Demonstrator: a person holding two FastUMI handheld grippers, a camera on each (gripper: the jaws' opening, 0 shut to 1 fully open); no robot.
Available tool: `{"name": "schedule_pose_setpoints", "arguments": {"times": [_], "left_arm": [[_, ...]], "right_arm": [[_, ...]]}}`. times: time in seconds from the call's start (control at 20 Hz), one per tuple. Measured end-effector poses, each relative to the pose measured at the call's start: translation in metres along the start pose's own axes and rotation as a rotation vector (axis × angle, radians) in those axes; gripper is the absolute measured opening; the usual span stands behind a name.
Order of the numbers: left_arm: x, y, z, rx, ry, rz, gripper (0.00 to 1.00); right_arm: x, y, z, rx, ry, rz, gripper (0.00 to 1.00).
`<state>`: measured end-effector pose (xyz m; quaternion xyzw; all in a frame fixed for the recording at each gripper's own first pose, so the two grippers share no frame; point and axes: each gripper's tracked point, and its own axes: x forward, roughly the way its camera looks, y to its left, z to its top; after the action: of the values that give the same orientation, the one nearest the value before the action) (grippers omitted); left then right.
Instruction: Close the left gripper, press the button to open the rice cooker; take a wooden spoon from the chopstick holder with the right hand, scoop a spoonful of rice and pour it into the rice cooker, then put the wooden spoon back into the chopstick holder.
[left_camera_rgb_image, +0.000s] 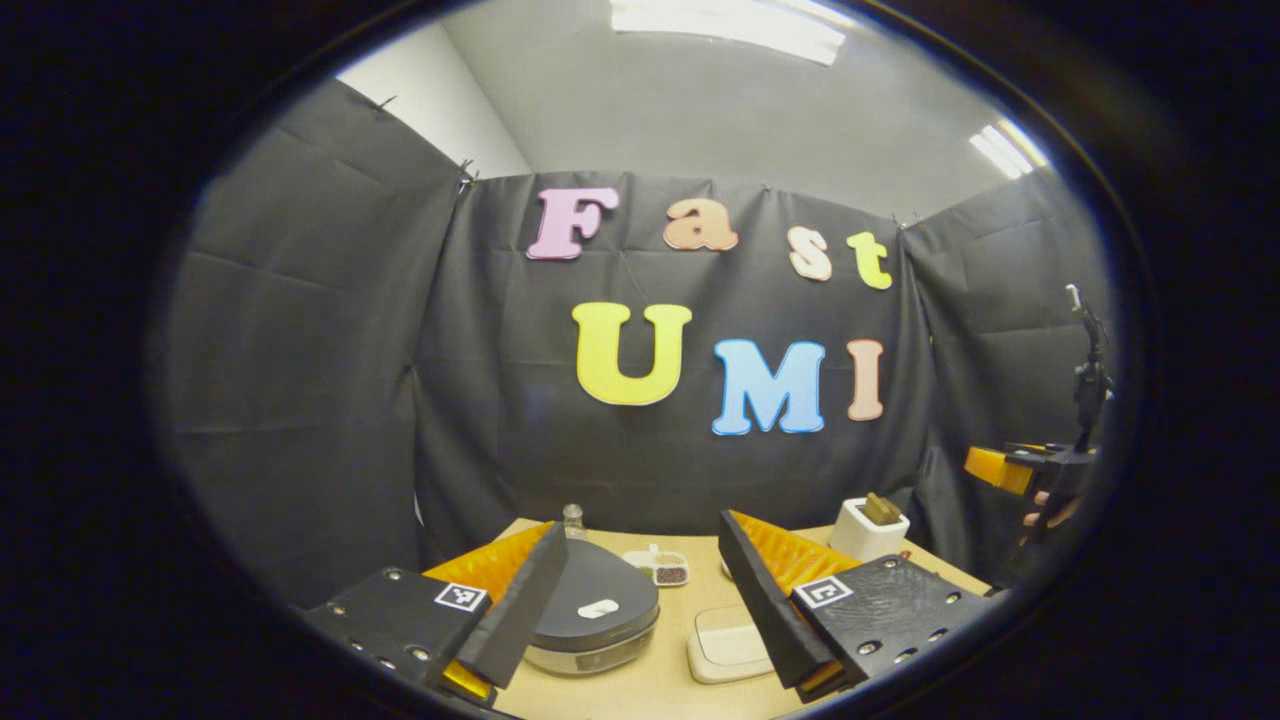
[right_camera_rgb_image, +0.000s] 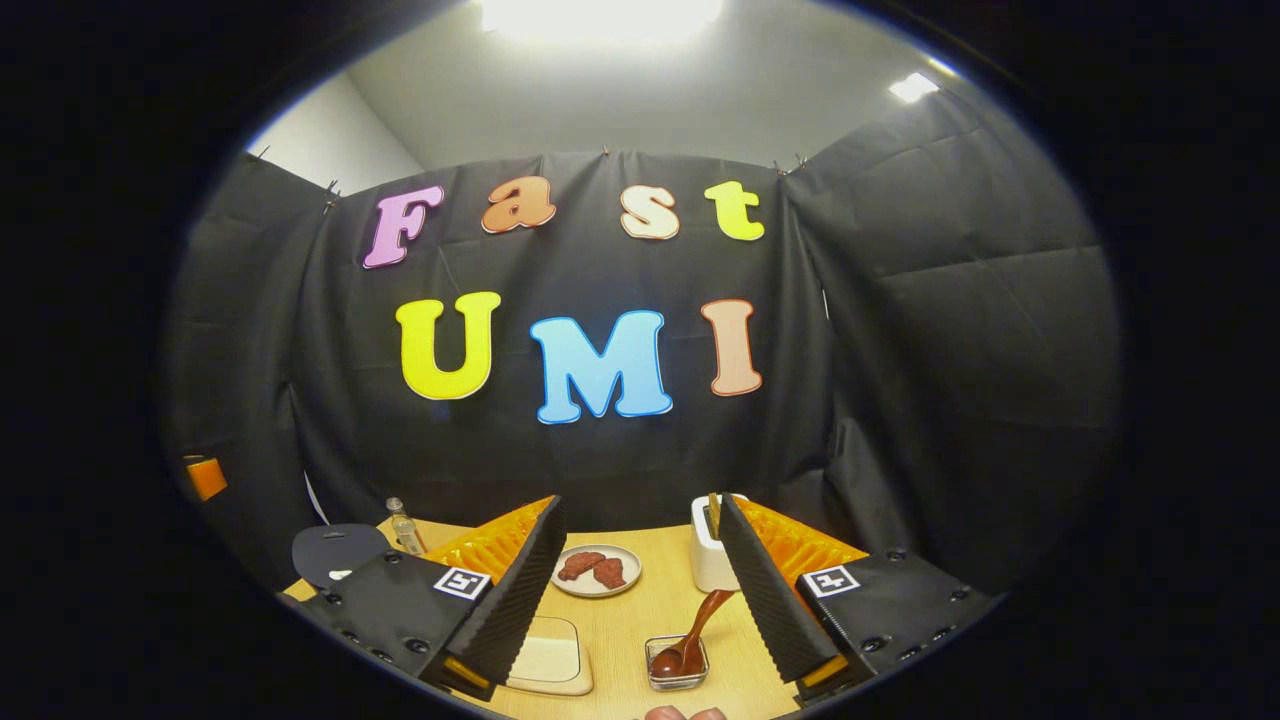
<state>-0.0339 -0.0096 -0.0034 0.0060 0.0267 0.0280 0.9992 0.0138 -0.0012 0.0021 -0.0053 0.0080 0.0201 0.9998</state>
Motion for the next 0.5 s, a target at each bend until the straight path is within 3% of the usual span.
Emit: {"name": "schedule_pose_setpoints", "arguments": {"times": [0.1,0.2,0.5], "left_arm": [[-0.003,-0.003,0.002,0.005,0.007,0.024,0.96],[-0.006,-0.009,0.005,0.013,0.015,0.053,0.96],[-0.016,-0.049,0.005,-0.012,0.056,0.138,0.96]], "right_arm": [[0.004,-0.007,0.002,-0.019,-0.004,-0.001,1.0],[0.009,-0.015,0.001,-0.049,0.004,0.006,0.93],[0.023,-0.047,0.0,-0.062,0.016,0.082,0.97]]}}
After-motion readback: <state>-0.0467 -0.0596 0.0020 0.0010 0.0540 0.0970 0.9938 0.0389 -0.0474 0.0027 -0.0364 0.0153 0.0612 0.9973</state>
